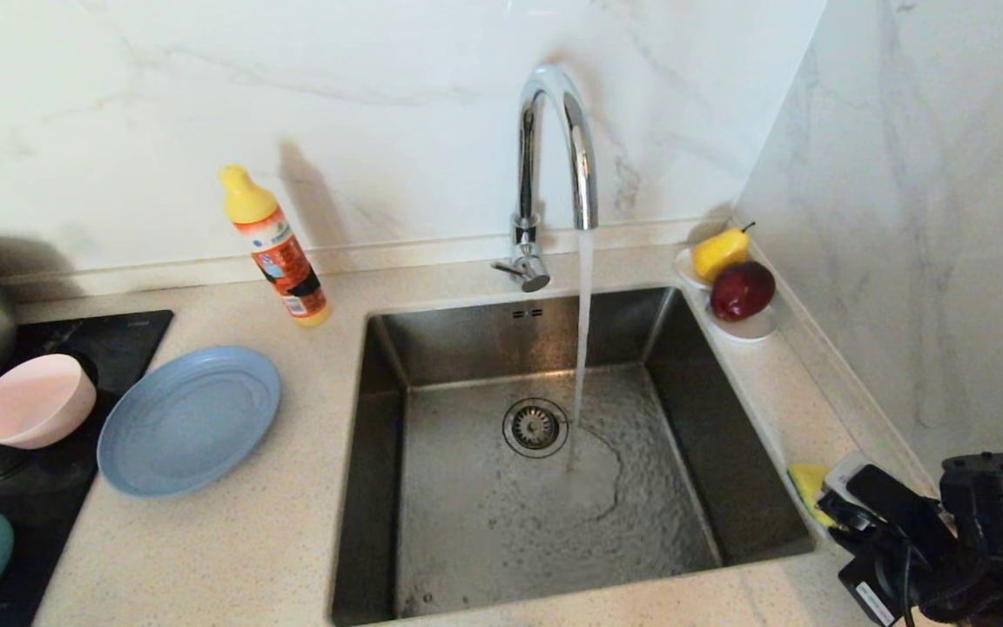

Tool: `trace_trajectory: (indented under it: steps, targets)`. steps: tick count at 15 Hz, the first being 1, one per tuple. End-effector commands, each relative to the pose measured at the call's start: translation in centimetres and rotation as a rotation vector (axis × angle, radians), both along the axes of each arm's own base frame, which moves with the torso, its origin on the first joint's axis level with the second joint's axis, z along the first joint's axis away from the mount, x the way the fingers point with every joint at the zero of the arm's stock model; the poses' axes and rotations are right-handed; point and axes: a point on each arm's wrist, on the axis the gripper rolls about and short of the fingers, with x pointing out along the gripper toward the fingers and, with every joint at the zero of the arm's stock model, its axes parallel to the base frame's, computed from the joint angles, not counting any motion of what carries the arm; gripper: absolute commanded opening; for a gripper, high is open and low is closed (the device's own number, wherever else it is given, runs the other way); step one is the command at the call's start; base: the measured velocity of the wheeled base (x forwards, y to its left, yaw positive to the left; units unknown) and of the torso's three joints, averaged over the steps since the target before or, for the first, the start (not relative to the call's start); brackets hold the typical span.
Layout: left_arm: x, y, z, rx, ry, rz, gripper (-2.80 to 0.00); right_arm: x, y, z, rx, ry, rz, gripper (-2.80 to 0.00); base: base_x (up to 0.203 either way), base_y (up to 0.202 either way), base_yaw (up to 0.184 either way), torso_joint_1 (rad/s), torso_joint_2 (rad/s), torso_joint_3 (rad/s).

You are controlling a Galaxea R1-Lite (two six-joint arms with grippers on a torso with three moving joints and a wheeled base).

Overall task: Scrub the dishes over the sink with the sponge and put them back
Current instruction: Put down the sponge

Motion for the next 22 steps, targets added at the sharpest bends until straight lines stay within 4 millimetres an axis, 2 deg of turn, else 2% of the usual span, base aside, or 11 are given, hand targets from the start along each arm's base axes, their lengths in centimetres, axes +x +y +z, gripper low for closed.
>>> trace_trajectory:
  steps: [1,6,7,16,22]
  targets:
    - [0.0,0.0,0.0,0.001,0.003,0.000,-2.80,0.2,0.0,-0.1,-0.003,-0.002,-0.004,-2.80,0.000,0.000,0.000,0.000,0.00,0.000]
    - [0.0,0.0,0.0,0.001,0.002,0.000,-2.80,0.2,-0.1,0.1,-0.001,-0.008,-0.006,-2.80,0.000,0.000,0.000,0.000,0.00,0.000]
    - [0.0,0.0,0.0,0.001,0.000,0.000,-2.80,0.2,-0.1,0.1,-0.002,-0.012,-0.008,0.00,0.000,0.000,0.000,0.000,0.00,0.000]
    - [0.0,0.0,0.0,0.001,0.002,0.000,-2.80,-0.1,-0.2,0.8,0.056,-0.042,-0.056,0.00,0.000,0.000,0.000,0.000,0.00,0.000]
    - [0.0,0.0,0.0,0.000,0.002,0.000,-2.80,0.4,-0.1,1.2,0.056,-0.062,-0.067,0.00,0.000,0.000,0.000,0.000,0.00,0.000]
